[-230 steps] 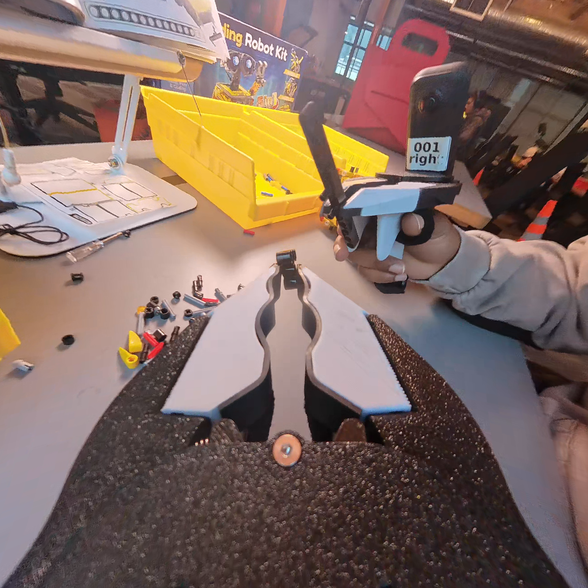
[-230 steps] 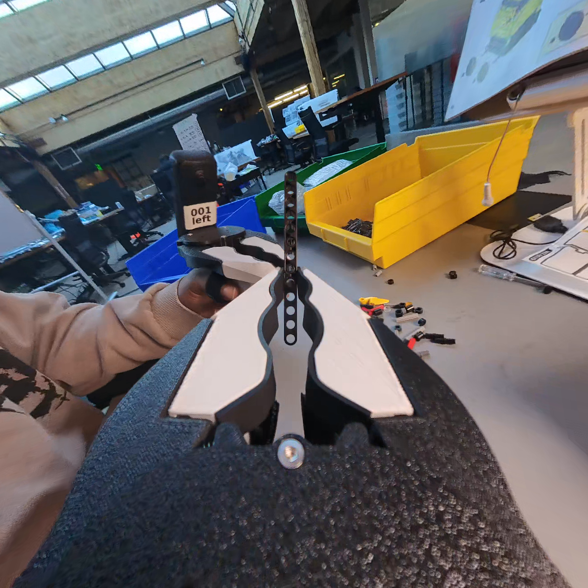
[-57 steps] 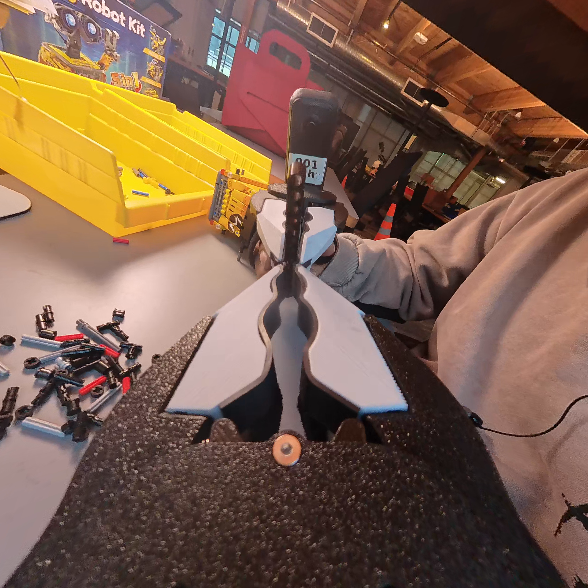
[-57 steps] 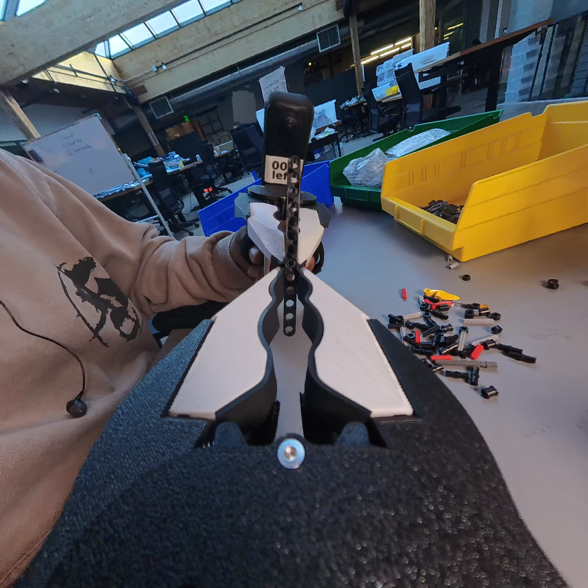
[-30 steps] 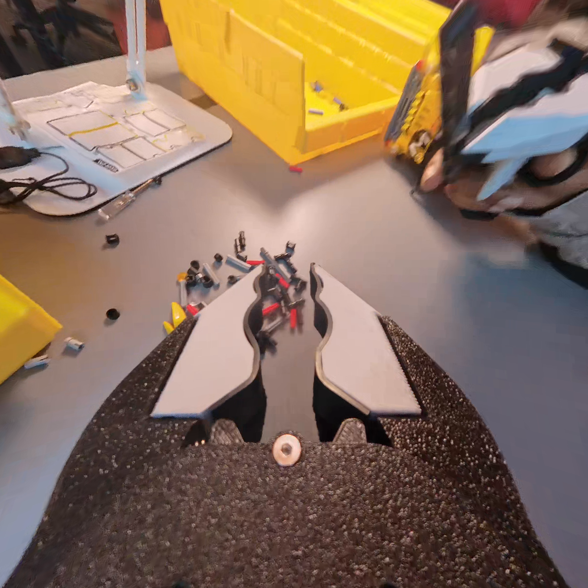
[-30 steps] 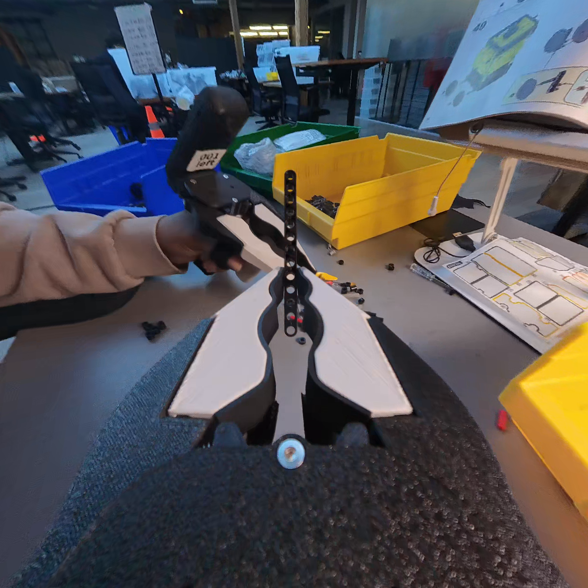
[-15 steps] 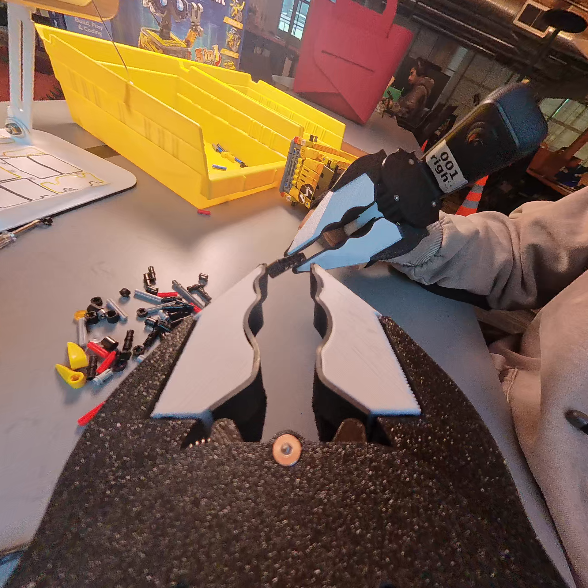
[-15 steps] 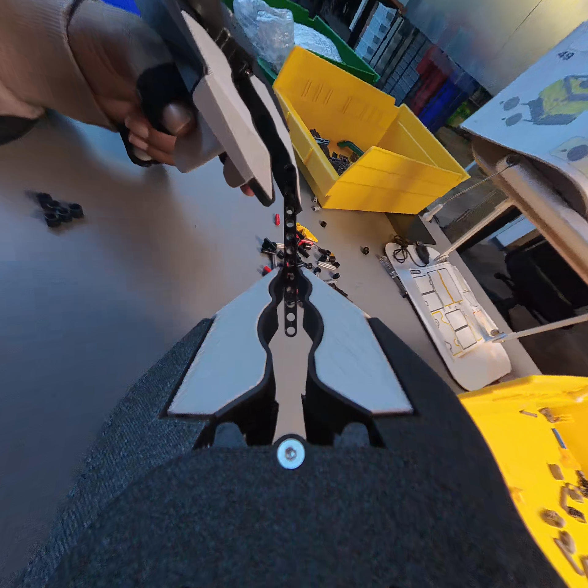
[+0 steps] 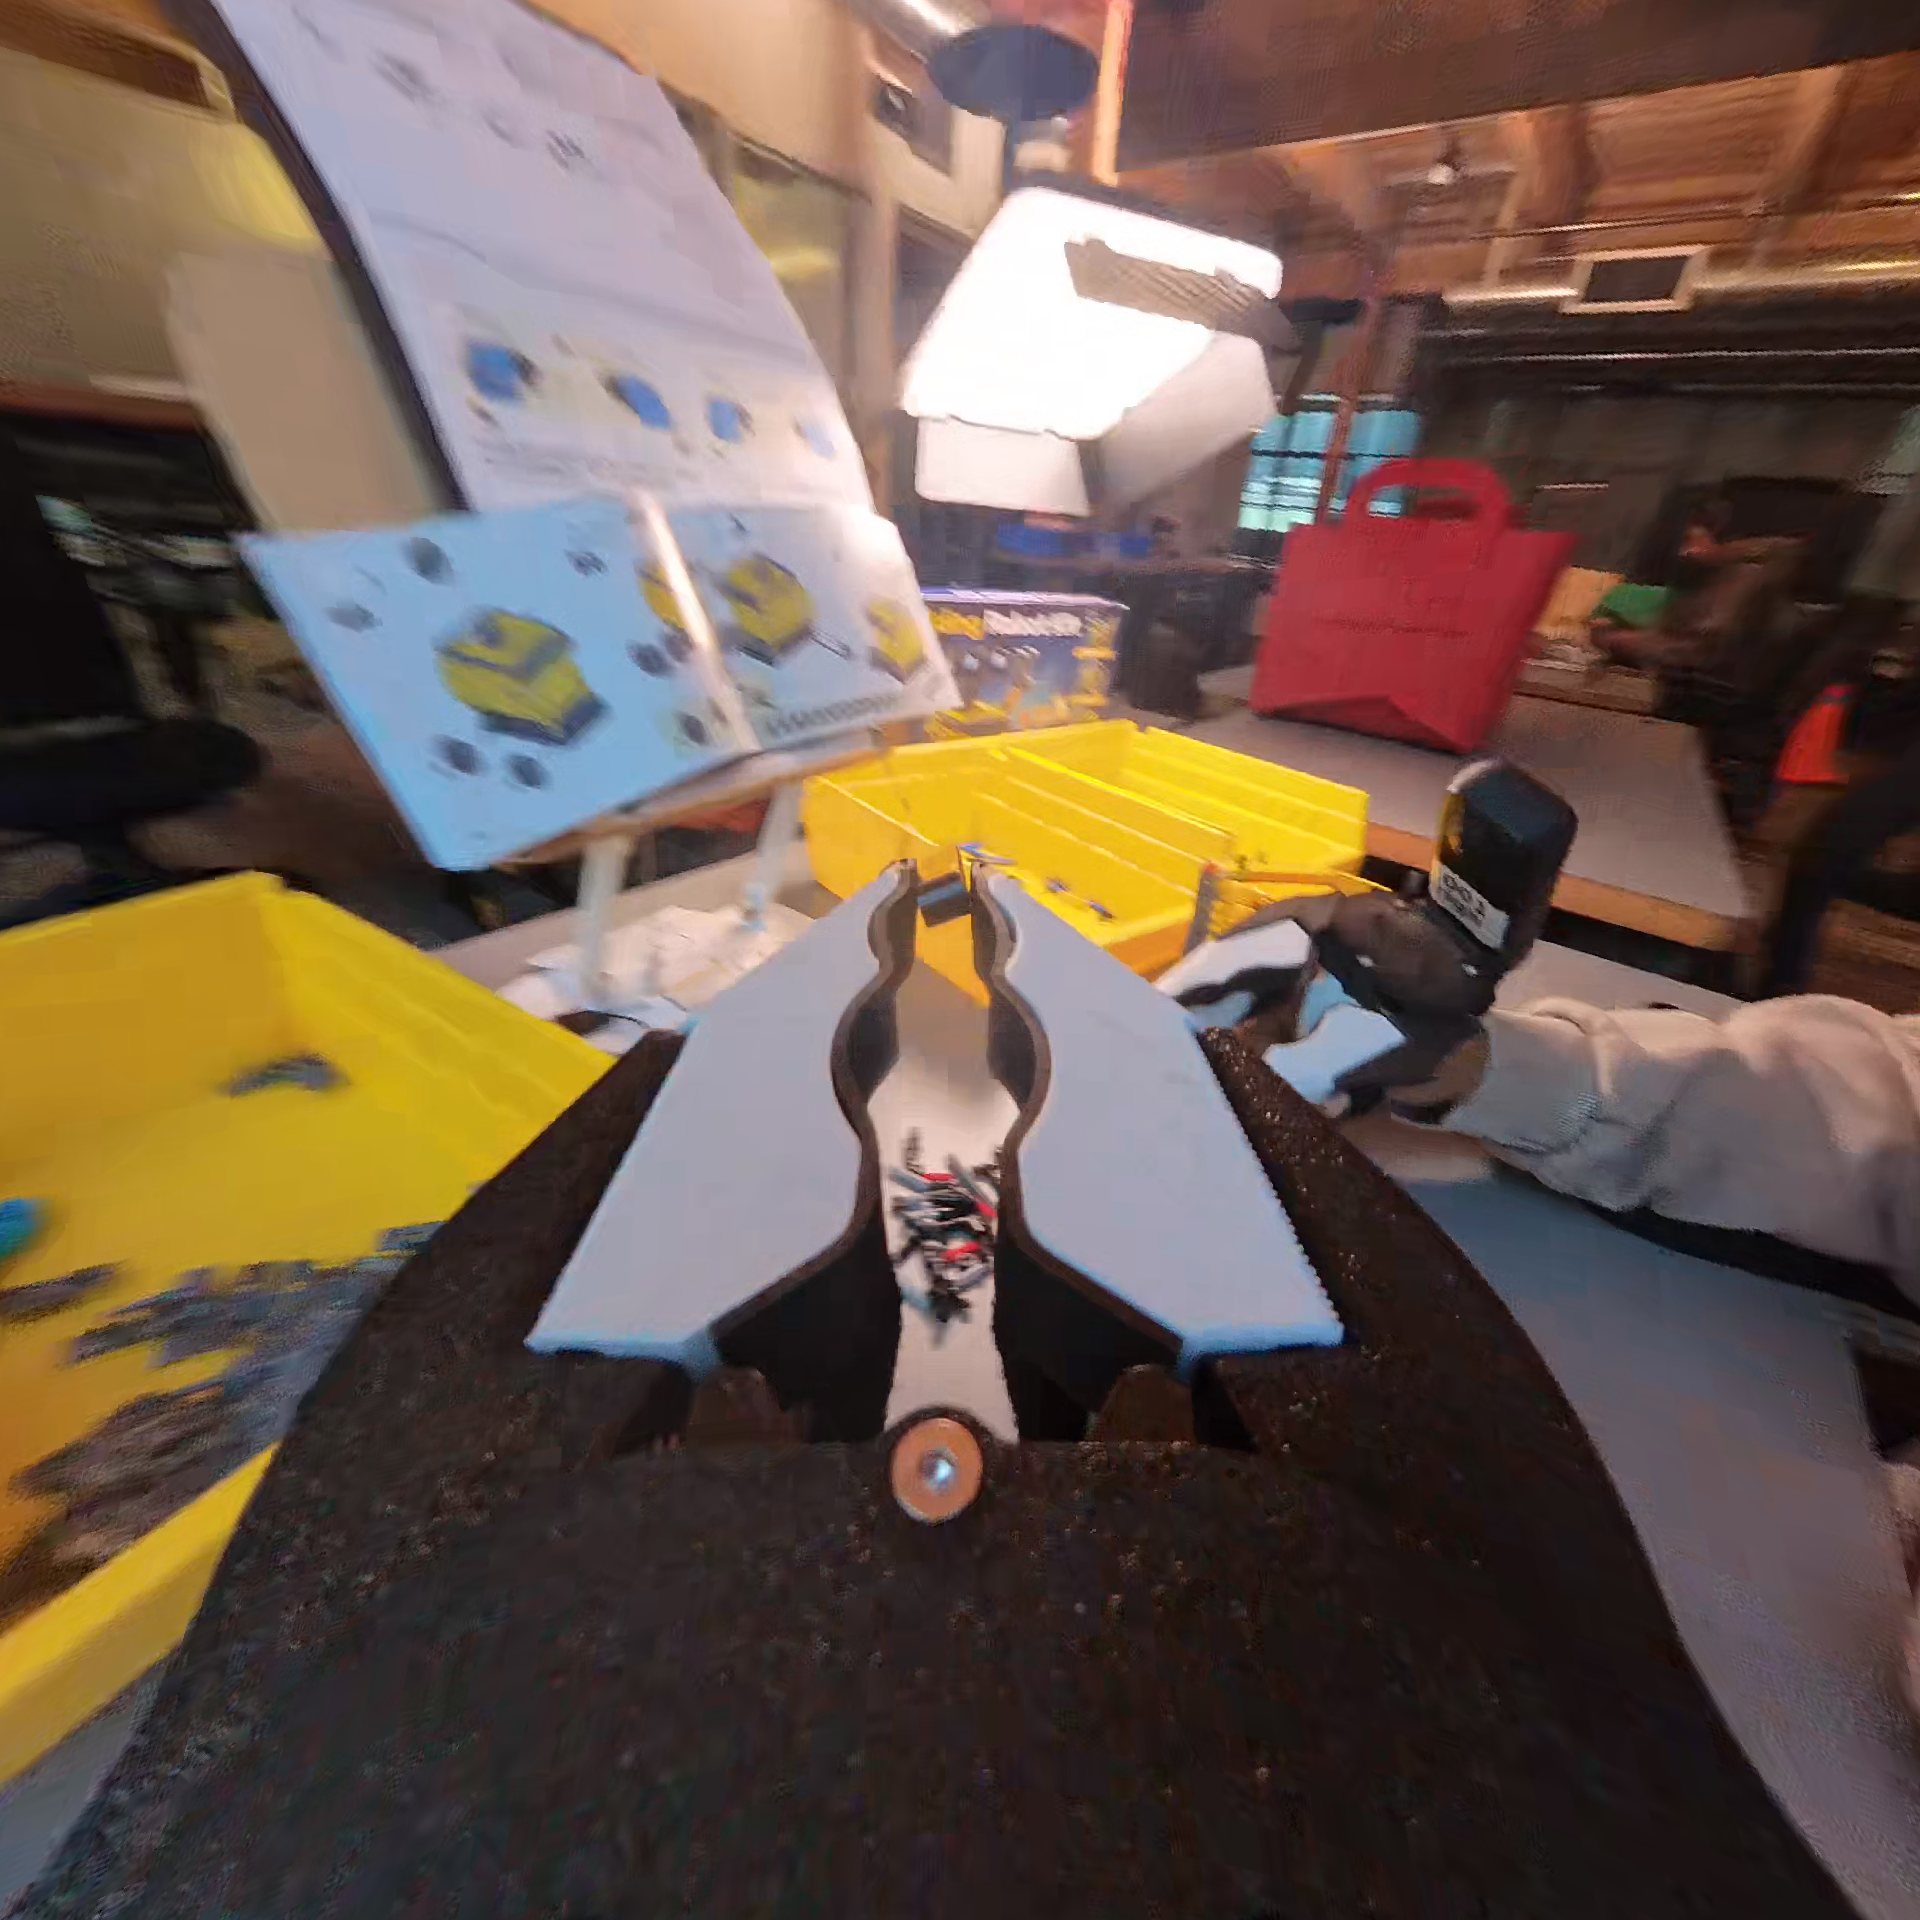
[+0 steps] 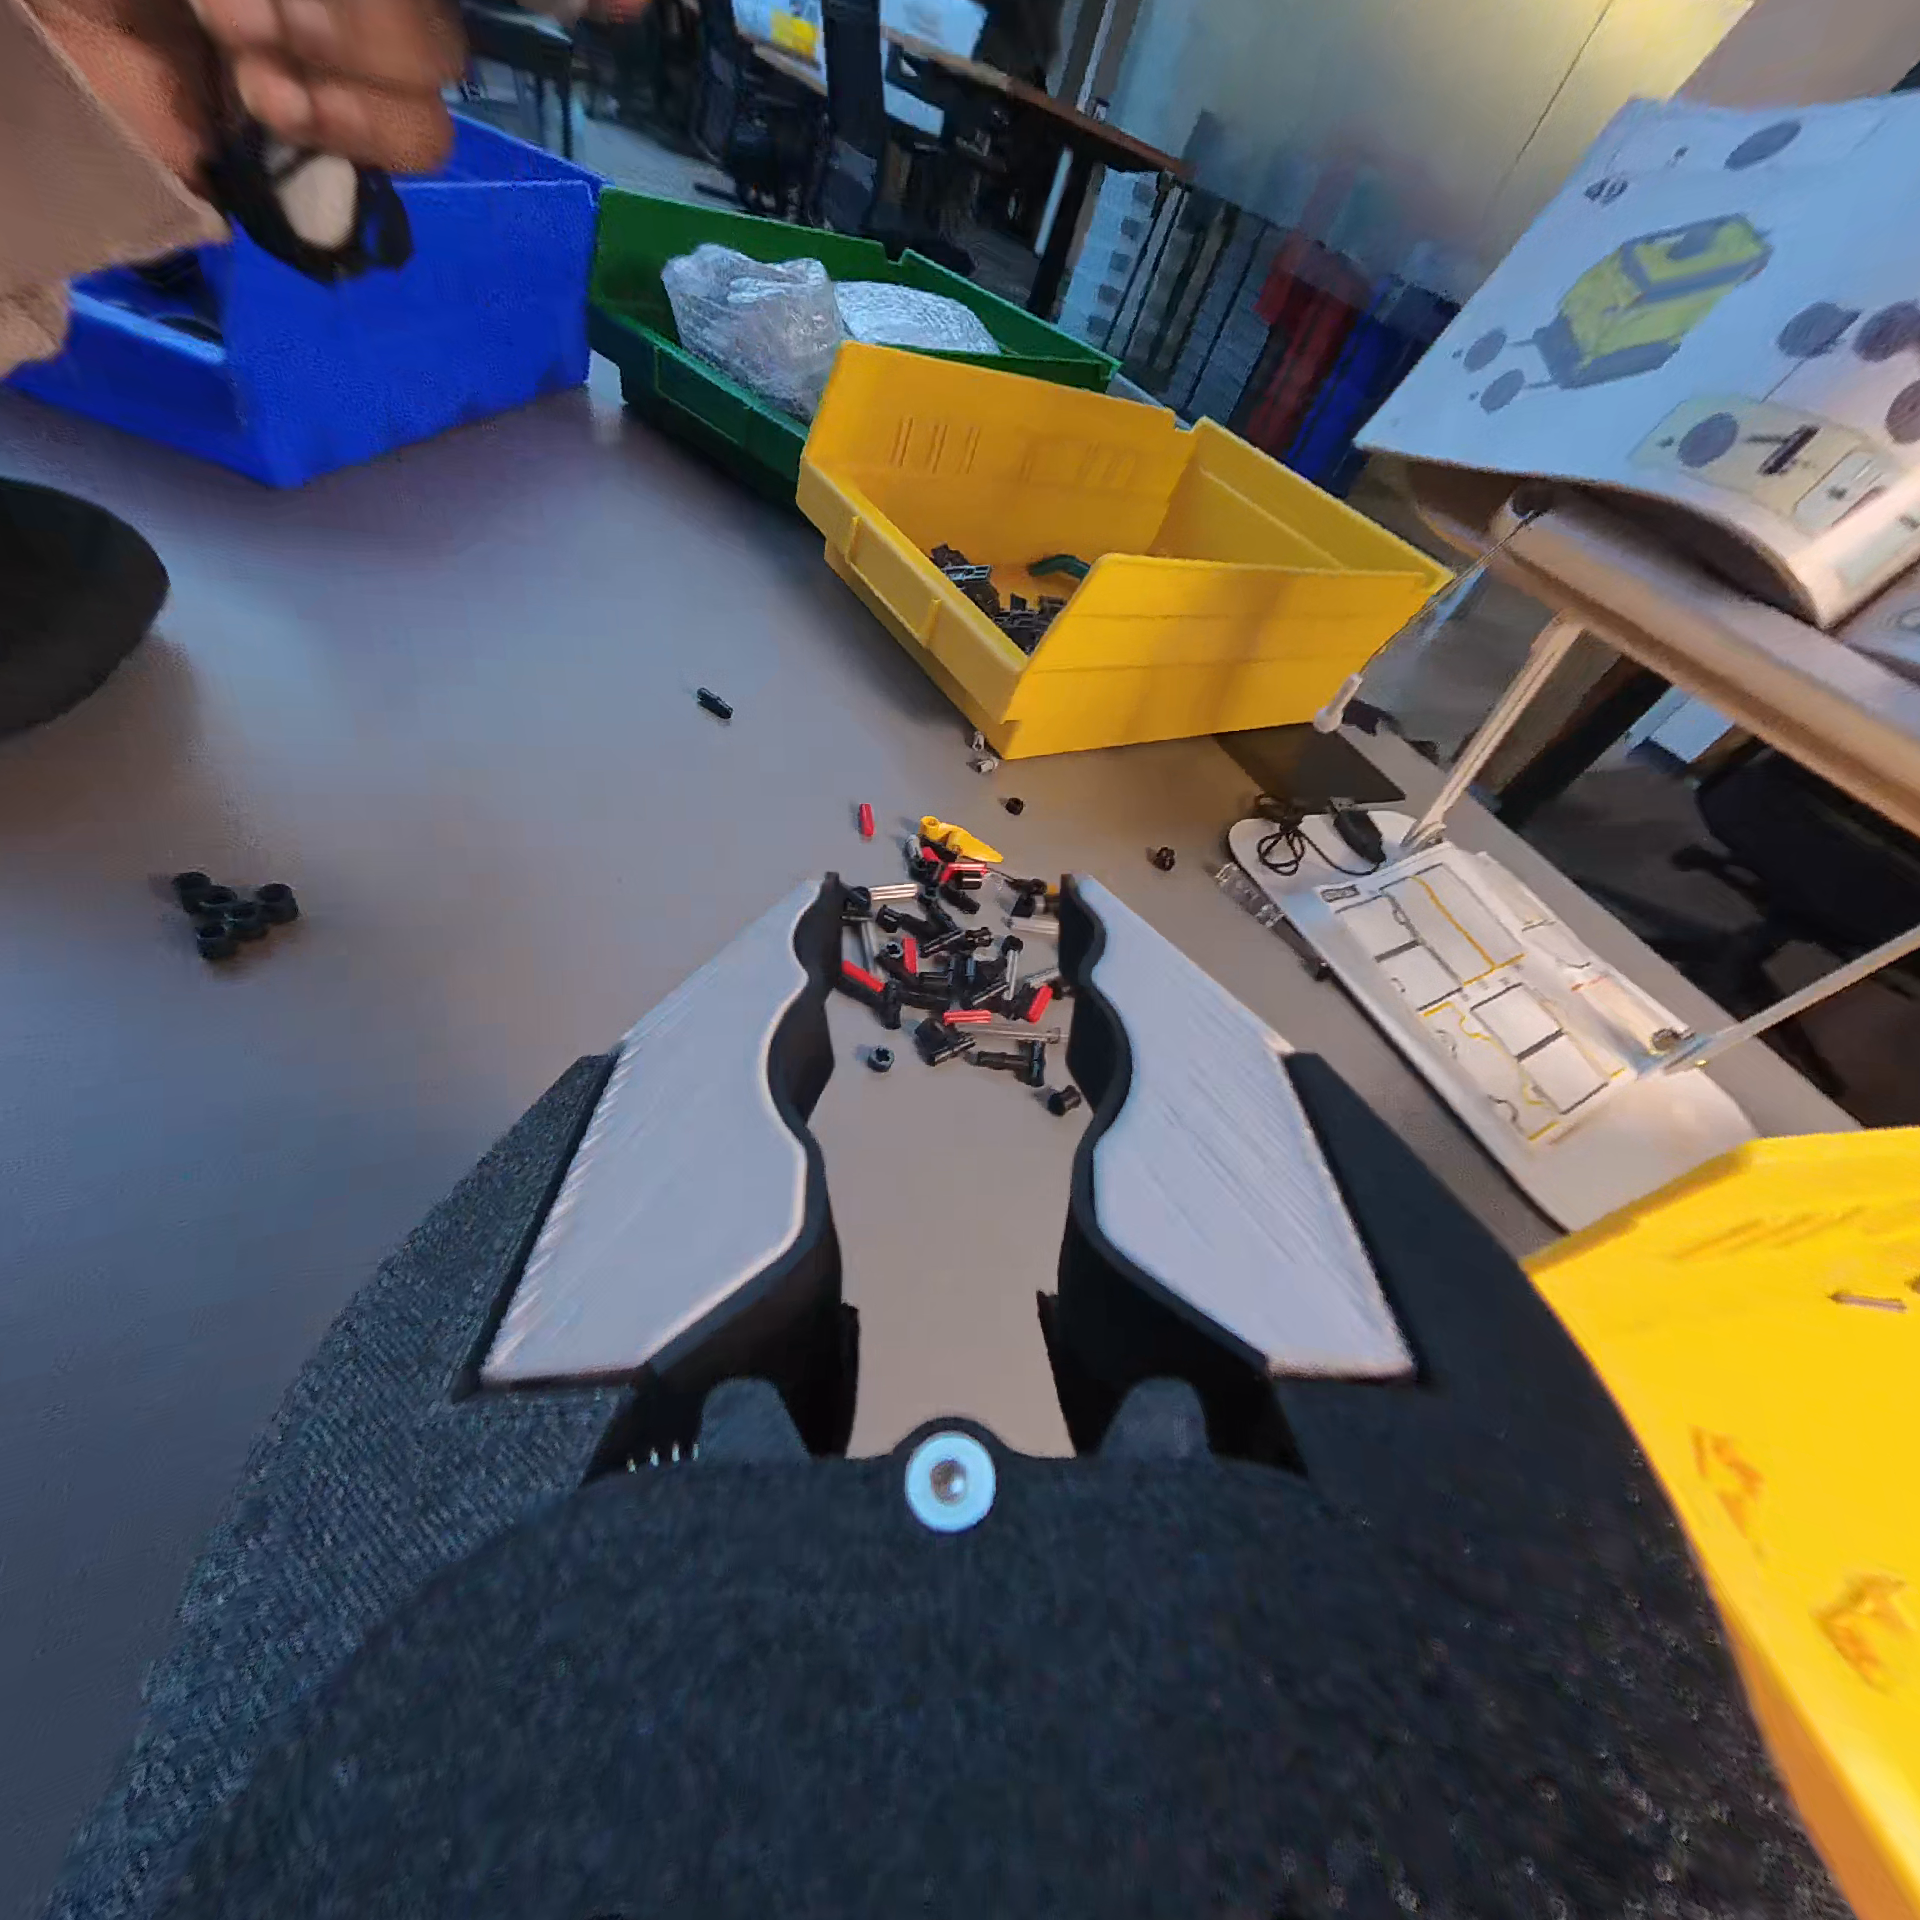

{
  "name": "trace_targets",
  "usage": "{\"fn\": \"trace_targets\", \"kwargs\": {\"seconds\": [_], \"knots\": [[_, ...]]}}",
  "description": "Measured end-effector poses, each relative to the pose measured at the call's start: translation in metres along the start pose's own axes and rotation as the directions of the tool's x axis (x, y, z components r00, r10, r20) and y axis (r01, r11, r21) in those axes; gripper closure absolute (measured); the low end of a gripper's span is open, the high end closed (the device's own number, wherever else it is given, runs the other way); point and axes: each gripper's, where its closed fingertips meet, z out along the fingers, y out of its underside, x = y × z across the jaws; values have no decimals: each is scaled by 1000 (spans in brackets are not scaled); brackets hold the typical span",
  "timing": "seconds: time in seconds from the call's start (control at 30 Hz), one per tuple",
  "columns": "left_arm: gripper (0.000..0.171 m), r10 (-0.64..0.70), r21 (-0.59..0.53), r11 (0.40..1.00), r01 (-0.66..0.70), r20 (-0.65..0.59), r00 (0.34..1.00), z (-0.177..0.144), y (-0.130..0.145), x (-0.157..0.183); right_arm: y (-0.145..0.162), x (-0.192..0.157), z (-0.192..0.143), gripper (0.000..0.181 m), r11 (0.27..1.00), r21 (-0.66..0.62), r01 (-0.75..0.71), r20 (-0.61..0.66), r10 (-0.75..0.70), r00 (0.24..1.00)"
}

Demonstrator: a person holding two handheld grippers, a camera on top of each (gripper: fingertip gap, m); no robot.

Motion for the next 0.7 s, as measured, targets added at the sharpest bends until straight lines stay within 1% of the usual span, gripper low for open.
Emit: {"fn": "trace_targets", "kwargs": {"seconds": [0.07,0.13,0.2,0.27,0.3,0.37,0.47,0.53,0.57,0.63,0.7], "knots": [[162,67,22,997,-72,156,985,-44,-31,-17,6,-6,3,130,998,-13,-53,45,54,998],[162,118,13,991,-130,330,936,-96,-54,-35,10,-12,6,118,996,-39,-81,84,85,993],[162,148,-3,985,-170,509,848,-154,-73,-52,14,-14,8,117,996,-57,-75,88,80,993],[163,156,-53,986,-160,649,745,-211,-78,-67,17,-14,9,123,995,-63,-72,88,77,993],[162,162,-101,987,-128,701,694,-236,-73,-76,18,-15,9,129,995,-67,-76,95,82,992],[163,183,-222,975,-12,773,608,-279,-49,-94,19,-17,10,137,993,-69,-91,108,98,989],[163,250,-389,906,168,811,529,-321,0,-114,19,-19,11,140,992,-66,-104,115,112,987],[162,306,-472,847,244,809,502,-336,27,-124,18,-18,11,140,992,-61,-111,112,118,987],[163,335,-511,816,270,799,499,-341,39,-128,18,-18,11,140,992,-61,-112,109,118,987],[162,378,-580,748,322,772,510,-346,63,-135,19,-18,10,139,992,-65,-105,101,111,989],[162,424,-635,689,350,744,516,-350,82,-142,20,-17,9,139,993,-67,-100,92,106,990]]}}
